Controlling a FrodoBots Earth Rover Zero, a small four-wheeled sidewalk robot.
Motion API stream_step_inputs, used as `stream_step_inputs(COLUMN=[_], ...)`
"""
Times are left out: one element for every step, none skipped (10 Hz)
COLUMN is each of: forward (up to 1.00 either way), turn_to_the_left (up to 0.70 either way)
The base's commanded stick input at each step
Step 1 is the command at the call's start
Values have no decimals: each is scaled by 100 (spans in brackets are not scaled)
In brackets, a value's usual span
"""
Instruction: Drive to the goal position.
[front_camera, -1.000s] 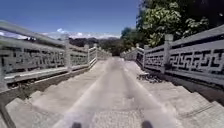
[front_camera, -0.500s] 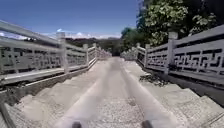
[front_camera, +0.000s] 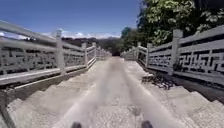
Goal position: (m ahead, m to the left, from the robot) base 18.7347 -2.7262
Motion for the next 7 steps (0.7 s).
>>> stream_step_inputs(forward=[45,45,45,45,45,45,45], turn_to_the_left=[0,0,0,0,0,0,0])
